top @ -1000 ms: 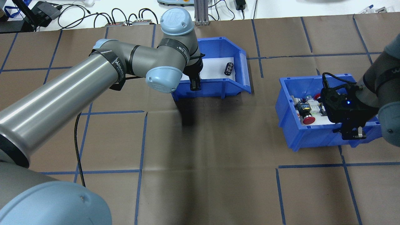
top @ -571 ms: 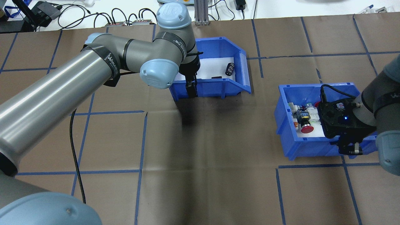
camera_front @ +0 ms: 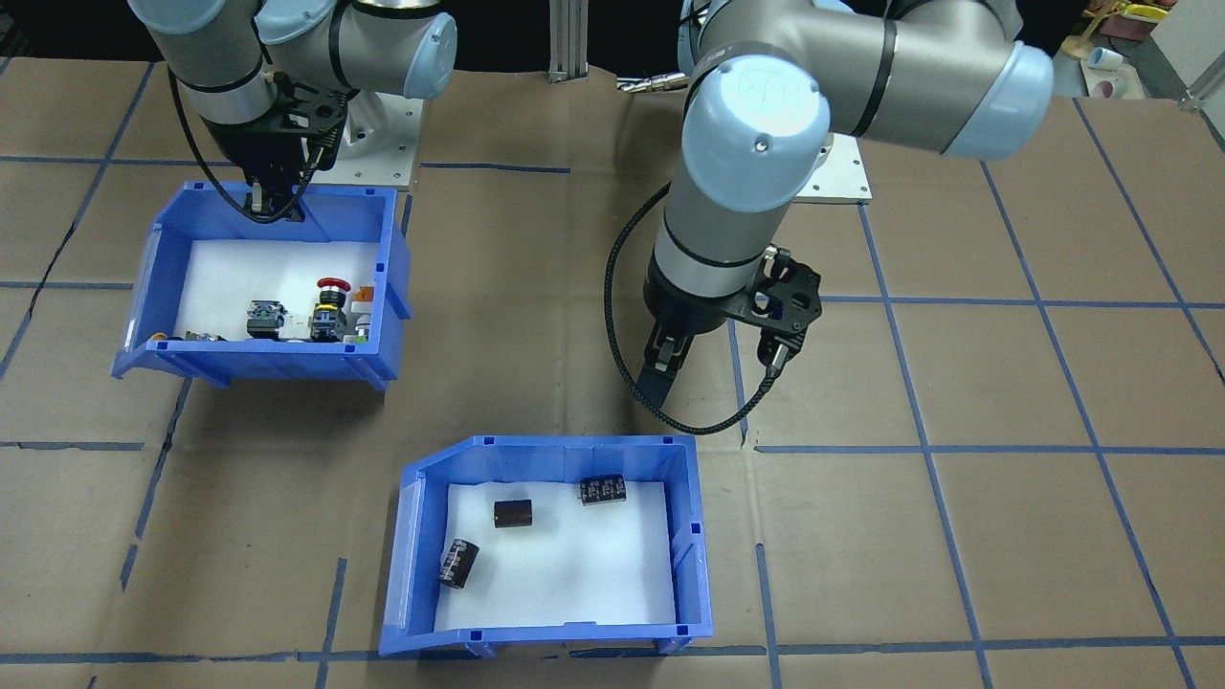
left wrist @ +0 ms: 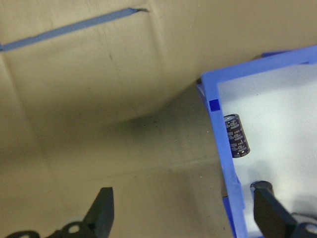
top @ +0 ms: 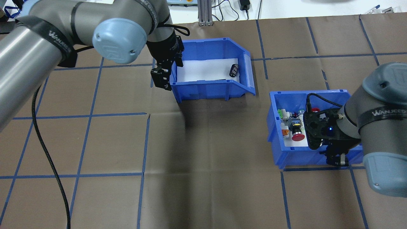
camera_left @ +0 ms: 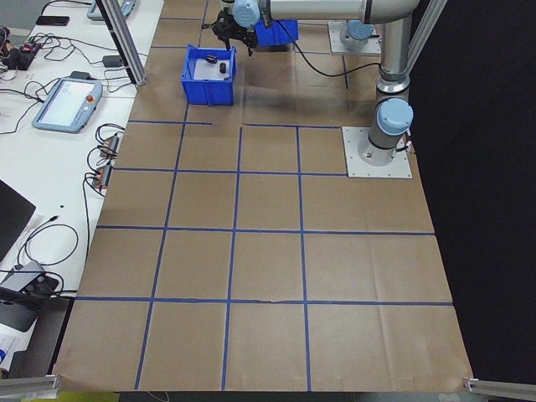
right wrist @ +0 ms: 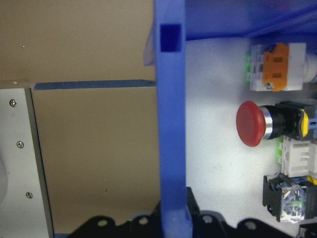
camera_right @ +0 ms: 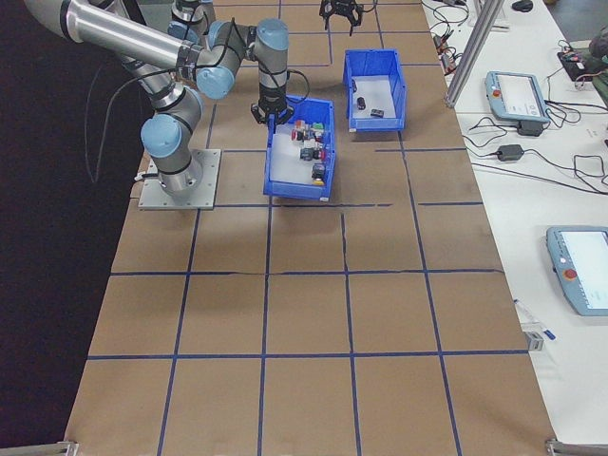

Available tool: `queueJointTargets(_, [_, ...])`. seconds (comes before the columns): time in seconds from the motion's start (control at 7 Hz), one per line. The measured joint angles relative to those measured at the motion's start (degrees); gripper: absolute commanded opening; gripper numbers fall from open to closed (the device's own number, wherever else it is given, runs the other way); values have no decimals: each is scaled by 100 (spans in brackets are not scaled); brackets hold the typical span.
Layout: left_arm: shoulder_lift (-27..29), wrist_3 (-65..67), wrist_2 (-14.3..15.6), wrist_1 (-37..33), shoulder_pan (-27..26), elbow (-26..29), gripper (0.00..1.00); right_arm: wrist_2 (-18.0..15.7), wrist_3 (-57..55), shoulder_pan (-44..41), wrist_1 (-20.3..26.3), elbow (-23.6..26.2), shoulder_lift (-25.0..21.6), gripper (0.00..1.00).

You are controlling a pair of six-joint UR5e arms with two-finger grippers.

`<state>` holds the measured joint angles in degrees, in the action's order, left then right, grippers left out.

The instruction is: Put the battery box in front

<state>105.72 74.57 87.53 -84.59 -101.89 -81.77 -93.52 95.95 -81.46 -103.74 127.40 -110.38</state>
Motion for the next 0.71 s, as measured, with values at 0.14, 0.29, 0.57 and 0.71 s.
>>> queueJointTargets(0.14, [-276, -1142, 151, -63, 102, -20, 99, 7, -368, -312, -32, 47, -30, 9])
queueJointTargets(0.29, [-519, -2522, 265, -82, 289, -67, 99, 23, -810, -686, -69, 66, -32, 9])
queueJointTargets(0.57, [-735, -5238, 292, -95, 604, -34, 99, 55, -1731, -1422, -109, 68, -10, 9])
queueJointTargets(0.71, [-824, -6381, 291, -96, 645, -56, 99, 62, -2109, -1740, -159, 69, 8, 9])
